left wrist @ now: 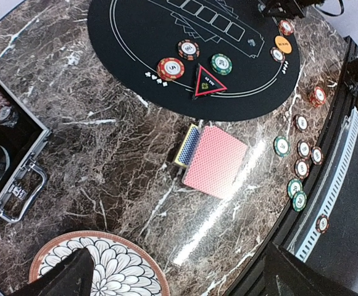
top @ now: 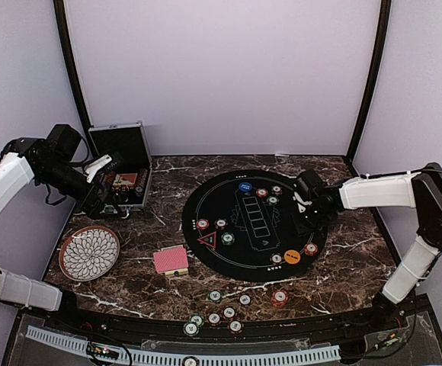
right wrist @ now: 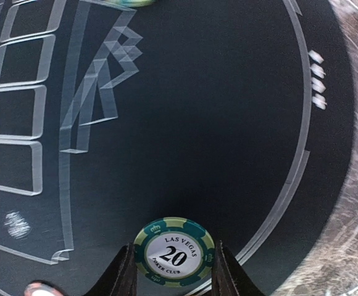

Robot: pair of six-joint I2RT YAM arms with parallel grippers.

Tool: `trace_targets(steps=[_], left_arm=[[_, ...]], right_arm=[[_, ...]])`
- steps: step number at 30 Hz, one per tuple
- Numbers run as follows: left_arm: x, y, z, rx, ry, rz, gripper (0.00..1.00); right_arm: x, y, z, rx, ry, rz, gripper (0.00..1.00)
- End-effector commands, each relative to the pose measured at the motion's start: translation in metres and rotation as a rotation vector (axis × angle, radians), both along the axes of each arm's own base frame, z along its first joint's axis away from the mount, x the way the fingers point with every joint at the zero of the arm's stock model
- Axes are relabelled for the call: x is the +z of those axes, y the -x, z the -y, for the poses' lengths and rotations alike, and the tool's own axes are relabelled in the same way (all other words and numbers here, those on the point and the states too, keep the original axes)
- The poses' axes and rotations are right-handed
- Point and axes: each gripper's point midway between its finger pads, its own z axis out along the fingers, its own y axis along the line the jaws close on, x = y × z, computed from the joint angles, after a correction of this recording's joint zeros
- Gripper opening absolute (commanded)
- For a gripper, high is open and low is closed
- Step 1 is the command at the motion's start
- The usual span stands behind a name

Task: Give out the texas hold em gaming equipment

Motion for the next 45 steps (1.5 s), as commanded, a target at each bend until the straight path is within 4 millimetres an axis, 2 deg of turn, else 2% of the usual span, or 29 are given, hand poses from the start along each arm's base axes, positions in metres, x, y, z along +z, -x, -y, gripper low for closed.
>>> trace_targets(steps=[1, 5, 10, 12, 14, 17, 19, 25, 29, 33, 41, 45], left_arm=[[-0.022, 0.004, 0.013, -0.079, -0.043, -0.027, 0.99], [-0.041, 0.01, 0.026, -0.135, -0.068, -0.06, 0.99], [-0.061, 0.019, 0.04, -0.208, -0.098, -0.078, 0.99], [-0.065, 0.02, 0.043, -0.225, -0.108, -0.081, 0.99], [-0.069, 0.019, 0.047, -0.238, -0.11, -0.082, 0.99], [-0.076, 0.021, 0.055, -0.263, -0.113, -0.091, 0.99], [-0.084, 0.025, 0.061, -0.286, -0.123, -0.105, 0.99], [-0.096, 0.029, 0.074, -0.326, -0.134, -0.118, 0.99], [-0.103, 0.031, 0.075, -0.333, -0.141, -0.127, 0.99], [-0.106, 0.031, 0.076, -0.331, -0.137, -0.122, 0.99], [-0.113, 0.029, 0.077, -0.339, -0.151, -0.116, 0.99], [-0.116, 0.028, 0.081, -0.349, -0.152, -0.111, 0.99]], right_arm=[[0.001, -0.007, 0.03, -0.11, 0.015, 0.028, 0.27], [-0.007, -0.002, 0.047, -0.167, 0.037, 0.01, 0.27], [-0.015, 0.001, 0.057, -0.21, 0.049, -0.008, 0.27], [-0.013, 0.0, 0.057, -0.221, 0.045, -0.003, 0.29], [-0.004, -0.006, 0.056, -0.229, 0.035, 0.018, 0.32], [0.021, -0.019, 0.05, -0.223, 0.006, 0.073, 0.37], [0.029, -0.026, 0.04, -0.197, -0.022, 0.083, 0.4], [0.031, -0.04, 0.005, -0.105, -0.078, 0.055, 0.5], [0.02, -0.042, -0.018, -0.035, -0.07, 0.018, 0.49], [0.005, -0.039, -0.027, -0.008, -0.056, -0.018, 0.43], [-0.012, -0.02, -0.014, -0.024, -0.032, -0.053, 0.3], [-0.016, -0.007, -0.005, -0.043, -0.029, -0.062, 0.27]])
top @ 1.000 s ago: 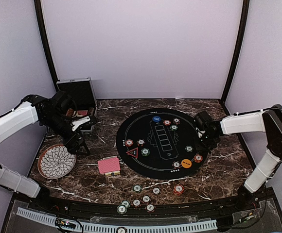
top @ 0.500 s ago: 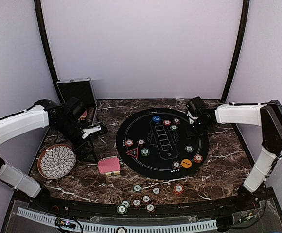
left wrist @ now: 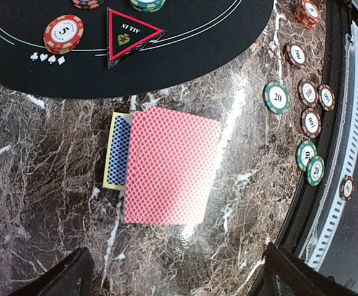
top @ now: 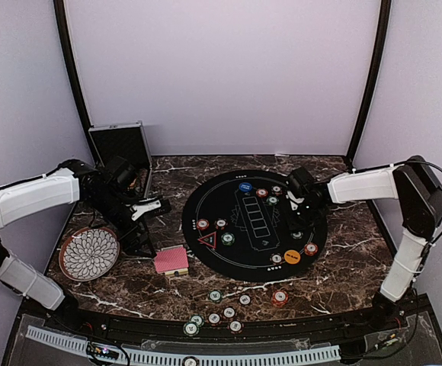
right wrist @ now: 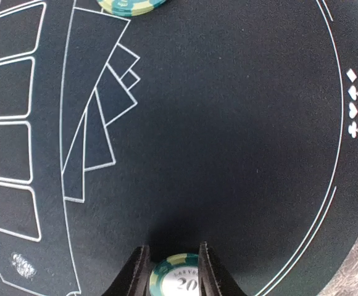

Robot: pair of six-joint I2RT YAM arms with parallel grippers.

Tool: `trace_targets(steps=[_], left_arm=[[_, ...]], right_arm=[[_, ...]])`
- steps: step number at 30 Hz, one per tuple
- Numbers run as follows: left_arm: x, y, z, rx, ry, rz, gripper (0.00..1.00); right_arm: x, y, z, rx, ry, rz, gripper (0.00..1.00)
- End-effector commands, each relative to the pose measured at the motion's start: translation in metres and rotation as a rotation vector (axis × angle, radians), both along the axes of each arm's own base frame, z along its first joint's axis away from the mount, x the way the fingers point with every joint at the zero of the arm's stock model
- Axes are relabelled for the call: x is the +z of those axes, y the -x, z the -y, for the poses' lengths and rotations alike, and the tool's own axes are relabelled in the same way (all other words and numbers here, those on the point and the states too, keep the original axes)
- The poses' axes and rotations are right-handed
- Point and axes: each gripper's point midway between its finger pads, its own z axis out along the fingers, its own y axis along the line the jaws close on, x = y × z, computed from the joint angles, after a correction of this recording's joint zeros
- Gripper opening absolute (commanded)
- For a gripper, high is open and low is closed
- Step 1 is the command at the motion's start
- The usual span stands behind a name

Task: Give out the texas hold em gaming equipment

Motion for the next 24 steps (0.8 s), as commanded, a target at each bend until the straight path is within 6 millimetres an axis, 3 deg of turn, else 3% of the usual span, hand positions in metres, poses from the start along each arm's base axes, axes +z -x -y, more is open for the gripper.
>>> trace_targets(steps=[1, 4, 9, 15, 17, 20, 24], left_arm=[[-0.007, 0.0, 0.004, -0.014, -0.005, 0.011, 0.99], [-0.013, 0.003, 0.007, -0.032, -0.021, 0.02, 0.99], [-0.024, 0.003, 0.009, -0.056, -0.056, 0.048, 0.99], [-0.033, -0.004, 0.013, -0.075, -0.086, 0.082, 0.99], [-0.037, -0.004, 0.016, -0.095, -0.096, 0.09, 0.99], [-0.046, -0.004, 0.016, -0.123, -0.141, 0.11, 0.99], [-0.056, 0.001, 0.017, -0.158, -0.178, 0.124, 0.99]], right_arm=[[0.001, 0.016, 0.011, -0.025, 0.001, -0.001, 0.27], [0.0, 0.025, 0.021, -0.042, 0.017, -0.002, 0.25], [0.013, 0.023, 0.025, -0.058, 0.027, 0.028, 0.24], [0.061, 0.004, 0.009, -0.056, -0.036, 0.125, 0.24], [0.077, 0.0, -0.004, -0.042, -0.064, 0.152, 0.3], [0.096, 0.002, -0.027, -0.01, -0.105, 0.179, 0.47], [0.112, 0.005, -0.052, 0.013, -0.177, 0.195, 0.62]])
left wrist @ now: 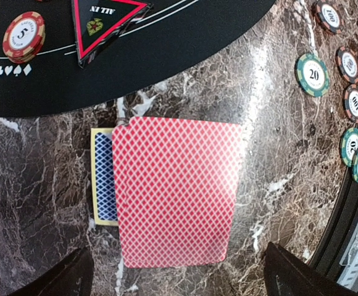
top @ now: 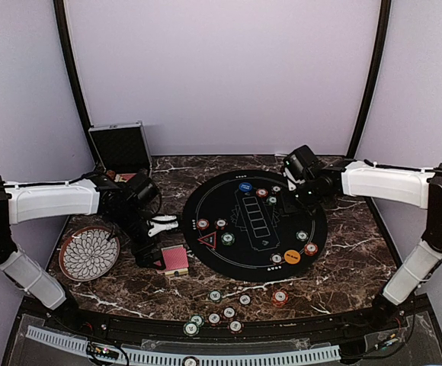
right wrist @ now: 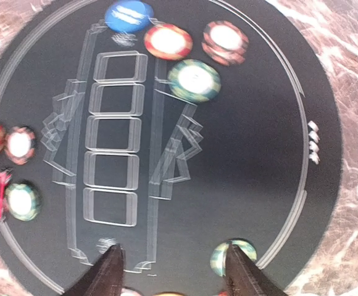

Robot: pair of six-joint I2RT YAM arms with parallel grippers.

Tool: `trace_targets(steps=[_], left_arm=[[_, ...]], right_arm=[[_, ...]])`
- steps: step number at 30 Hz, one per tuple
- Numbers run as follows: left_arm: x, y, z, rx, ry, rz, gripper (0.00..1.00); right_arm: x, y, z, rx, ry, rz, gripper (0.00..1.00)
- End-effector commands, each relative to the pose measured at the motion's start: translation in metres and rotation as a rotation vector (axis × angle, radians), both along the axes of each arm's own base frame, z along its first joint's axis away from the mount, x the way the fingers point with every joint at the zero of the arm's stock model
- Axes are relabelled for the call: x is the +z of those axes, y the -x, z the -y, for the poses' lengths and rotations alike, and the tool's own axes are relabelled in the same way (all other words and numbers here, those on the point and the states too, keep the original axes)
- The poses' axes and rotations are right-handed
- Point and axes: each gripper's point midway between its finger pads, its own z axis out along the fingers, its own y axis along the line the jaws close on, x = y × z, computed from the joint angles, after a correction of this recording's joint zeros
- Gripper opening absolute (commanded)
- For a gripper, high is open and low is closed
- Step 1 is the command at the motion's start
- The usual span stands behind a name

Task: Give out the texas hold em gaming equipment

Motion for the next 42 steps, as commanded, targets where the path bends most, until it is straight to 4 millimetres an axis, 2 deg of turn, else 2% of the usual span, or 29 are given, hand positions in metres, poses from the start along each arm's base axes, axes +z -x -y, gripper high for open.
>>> trace_targets(steps=[1, 5, 10, 22, 42], left_arm=[[-0.012, 0.002, -0.003, -0.048, -0.06, 0.044, 0.99], [-0.019, 0.003, -0.004, -0.066, -0.085, 0.061, 0.99], [-0.024, 0.002, -0.006, -0.077, -0.108, 0.074, 0.99], [-0.038, 0.001, -0.013, -0.098, -0.165, 0.088, 0.99], [-0.058, -0.005, -0.017, -0.095, -0.218, 0.103, 0.99]], right_arm=[[0.026, 0.006, -0.027, 0.023, -0.089, 0.026, 0.64], [0.031, 0.012, -0.046, 0.052, -0.141, 0.018, 0.67], [0.028, 0.017, -0.054, 0.068, -0.149, 0.005, 0.69], [0.031, 0.021, -0.057, 0.07, -0.179, 0.009, 0.77], [0.03, 0.025, -0.056, 0.074, -0.192, 0.004, 0.78]])
